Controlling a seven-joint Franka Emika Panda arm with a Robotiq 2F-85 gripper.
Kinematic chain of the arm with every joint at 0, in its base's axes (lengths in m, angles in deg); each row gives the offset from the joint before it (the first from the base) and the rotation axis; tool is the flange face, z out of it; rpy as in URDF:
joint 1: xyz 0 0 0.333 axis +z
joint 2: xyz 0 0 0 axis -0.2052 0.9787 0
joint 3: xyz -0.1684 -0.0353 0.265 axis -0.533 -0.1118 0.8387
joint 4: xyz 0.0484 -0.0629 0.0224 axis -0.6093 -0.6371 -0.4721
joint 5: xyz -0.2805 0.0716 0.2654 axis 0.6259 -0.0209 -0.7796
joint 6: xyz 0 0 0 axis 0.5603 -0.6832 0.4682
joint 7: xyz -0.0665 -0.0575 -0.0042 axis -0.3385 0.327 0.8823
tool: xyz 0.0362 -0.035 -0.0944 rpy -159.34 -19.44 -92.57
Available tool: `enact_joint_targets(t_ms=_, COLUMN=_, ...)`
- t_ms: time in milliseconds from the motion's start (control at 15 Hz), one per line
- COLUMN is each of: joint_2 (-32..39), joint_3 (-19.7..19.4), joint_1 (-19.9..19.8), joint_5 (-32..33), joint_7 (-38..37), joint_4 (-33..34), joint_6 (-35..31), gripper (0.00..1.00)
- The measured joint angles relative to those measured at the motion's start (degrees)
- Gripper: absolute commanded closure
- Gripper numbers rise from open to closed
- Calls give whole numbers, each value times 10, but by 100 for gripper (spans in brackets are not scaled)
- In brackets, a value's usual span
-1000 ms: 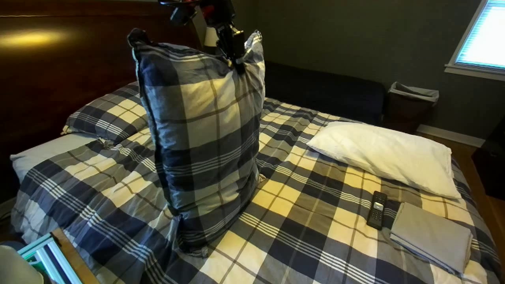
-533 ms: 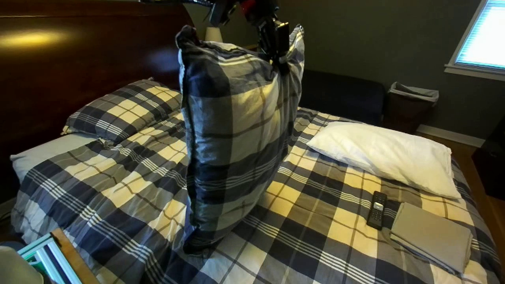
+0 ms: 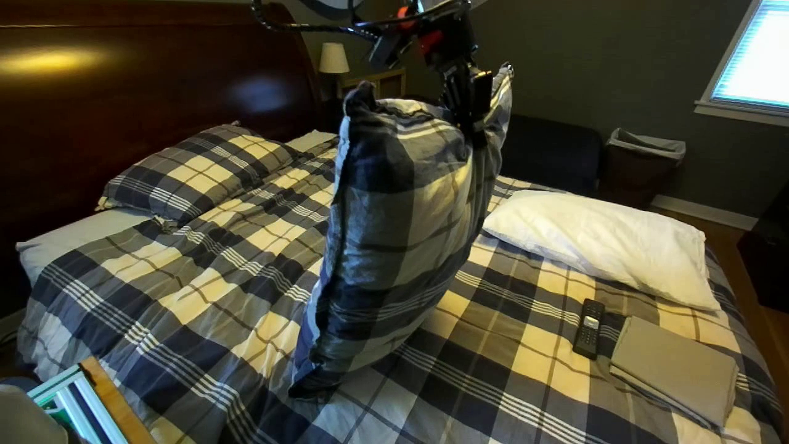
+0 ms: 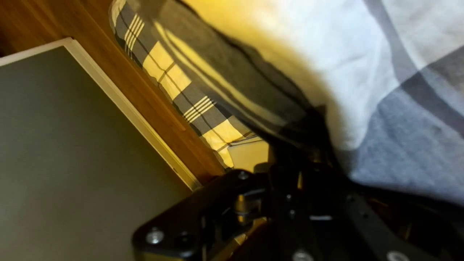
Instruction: Lift the pillow on the right and turn it upside down
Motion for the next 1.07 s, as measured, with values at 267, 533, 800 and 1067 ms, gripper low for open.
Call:
enact_joint_targets(t_ms=267, joint_2=21, joint_3=-23, joint_1=-9, joint_5=-5, joint_7=13, joint_4=18, joint_6=-4, gripper=62)
enact_joint_targets(t_ms=533, joint_2=19, joint_3=-41, joint_1=-14, joint_5=0, joint_7=18, joint_4=52, joint_6=-4, gripper=31)
enact_joint_targets(t_ms=800, joint_2=5, joint_3=-46, joint_1=-14, joint_5=1, joint_7=23, joint_4=86, joint_6=-4, gripper=3)
enact_joint_targets(t_ms=1067, joint_2=-10, joint_3=-39, joint_1=-10, joint_5=-7, joint_7=35, joint_4=94, joint_6=-4, gripper=0)
